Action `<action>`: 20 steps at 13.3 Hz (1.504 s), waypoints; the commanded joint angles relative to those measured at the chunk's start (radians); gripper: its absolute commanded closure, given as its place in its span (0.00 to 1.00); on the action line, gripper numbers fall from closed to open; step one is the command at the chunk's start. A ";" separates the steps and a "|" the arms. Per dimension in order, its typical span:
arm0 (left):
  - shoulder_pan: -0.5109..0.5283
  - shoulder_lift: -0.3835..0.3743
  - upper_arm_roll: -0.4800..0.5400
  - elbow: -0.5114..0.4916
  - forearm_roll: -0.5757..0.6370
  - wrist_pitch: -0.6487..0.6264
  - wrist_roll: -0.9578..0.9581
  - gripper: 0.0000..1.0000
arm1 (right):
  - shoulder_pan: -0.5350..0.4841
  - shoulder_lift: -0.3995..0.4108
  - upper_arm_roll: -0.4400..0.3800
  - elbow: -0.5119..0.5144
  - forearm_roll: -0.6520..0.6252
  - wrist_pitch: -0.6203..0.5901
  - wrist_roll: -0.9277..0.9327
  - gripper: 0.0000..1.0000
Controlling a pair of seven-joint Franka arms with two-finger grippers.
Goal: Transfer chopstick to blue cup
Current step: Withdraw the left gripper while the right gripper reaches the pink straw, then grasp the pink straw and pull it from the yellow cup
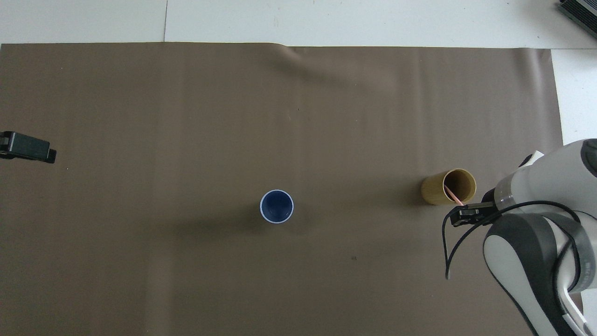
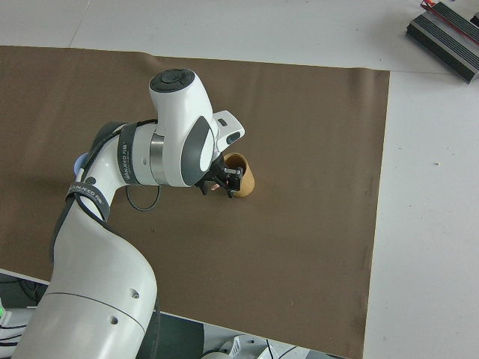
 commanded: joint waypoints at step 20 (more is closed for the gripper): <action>0.013 -0.021 -0.003 -0.015 0.009 -0.013 -0.025 0.00 | -0.018 -0.032 -0.005 0.413 0.103 -0.488 -0.032 1.00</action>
